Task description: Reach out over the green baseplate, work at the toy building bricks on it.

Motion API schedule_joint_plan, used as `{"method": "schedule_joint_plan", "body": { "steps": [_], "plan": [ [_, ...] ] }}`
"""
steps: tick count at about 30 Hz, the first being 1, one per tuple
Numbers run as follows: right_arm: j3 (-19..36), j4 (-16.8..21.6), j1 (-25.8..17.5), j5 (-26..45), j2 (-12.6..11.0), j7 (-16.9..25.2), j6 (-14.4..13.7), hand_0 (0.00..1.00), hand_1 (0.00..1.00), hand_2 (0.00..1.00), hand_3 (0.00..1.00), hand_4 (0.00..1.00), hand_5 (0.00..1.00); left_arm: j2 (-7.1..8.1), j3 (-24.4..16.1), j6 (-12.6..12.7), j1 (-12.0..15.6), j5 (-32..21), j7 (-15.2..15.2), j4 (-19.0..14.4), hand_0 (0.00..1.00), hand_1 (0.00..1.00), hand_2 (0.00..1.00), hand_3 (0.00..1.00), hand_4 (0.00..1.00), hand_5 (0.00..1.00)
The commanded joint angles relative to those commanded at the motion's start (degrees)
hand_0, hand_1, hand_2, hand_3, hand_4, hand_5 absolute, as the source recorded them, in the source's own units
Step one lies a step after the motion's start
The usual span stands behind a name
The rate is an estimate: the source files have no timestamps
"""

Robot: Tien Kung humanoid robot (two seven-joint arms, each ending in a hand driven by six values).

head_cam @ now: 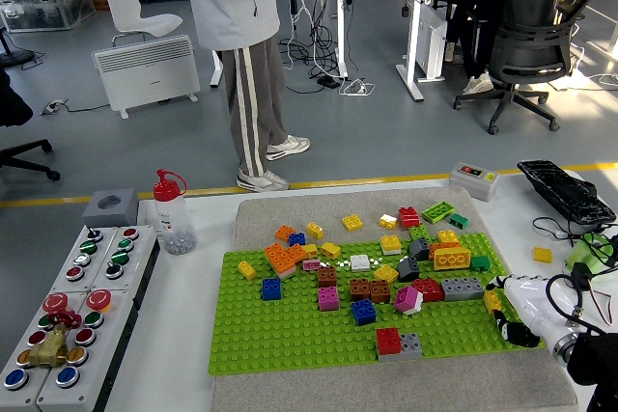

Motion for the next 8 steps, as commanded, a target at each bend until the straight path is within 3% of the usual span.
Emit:
{"method": "schedule_joint_plan", "body": {
  "steps": [8],
  "plan": [
    [-0.27,-0.45,0.19,0.03,0.14,-0.03,0.15,0.775,0.763,0.774,0.74,0.496,0.171,-0.06,-0.05,0.01,0.11,0.02,0.05,0.0,0.676,0.687,0.663,0.604,0.348,0.998]
  ]
}}
